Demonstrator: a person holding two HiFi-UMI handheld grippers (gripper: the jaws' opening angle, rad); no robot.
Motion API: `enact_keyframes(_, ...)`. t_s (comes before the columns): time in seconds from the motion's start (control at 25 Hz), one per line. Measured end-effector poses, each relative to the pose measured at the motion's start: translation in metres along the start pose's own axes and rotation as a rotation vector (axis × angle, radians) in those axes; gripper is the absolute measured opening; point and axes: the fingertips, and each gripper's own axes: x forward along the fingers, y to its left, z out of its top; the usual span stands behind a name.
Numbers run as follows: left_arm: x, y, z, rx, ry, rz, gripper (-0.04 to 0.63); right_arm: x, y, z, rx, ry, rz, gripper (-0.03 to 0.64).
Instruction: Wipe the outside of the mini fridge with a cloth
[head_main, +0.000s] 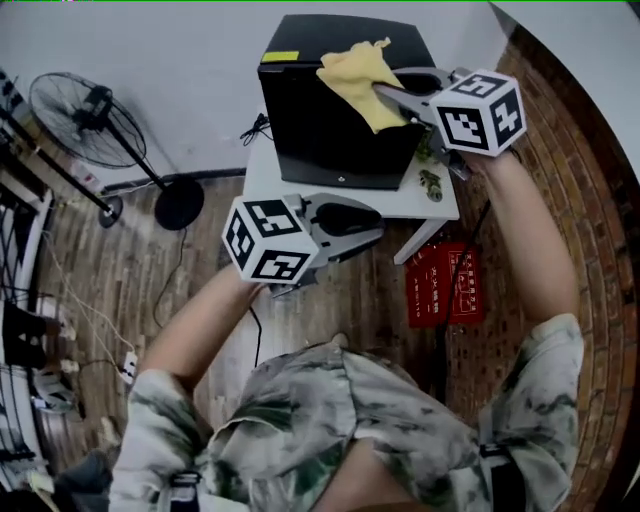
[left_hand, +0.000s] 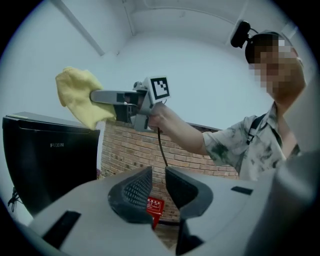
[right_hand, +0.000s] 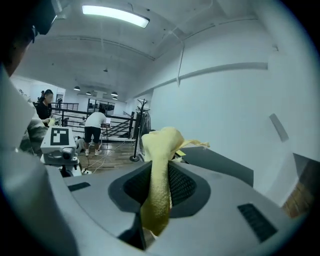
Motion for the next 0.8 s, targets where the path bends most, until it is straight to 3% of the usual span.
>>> enact_keyframes(0.24, 0.038, 0.025, 0.014, -0.011, -0.006, 0.007, 0.08, 0.031, -0.063, 0.022, -0.061, 0.022, 0.0, 0.092)
enact_keyframes(0.8, 0.022, 0.1, 0.041, 0.015, -0.028, -0.004, 0.08, 0.174, -0.1, 0.058, -0.146, 0.136, 0.027, 0.091)
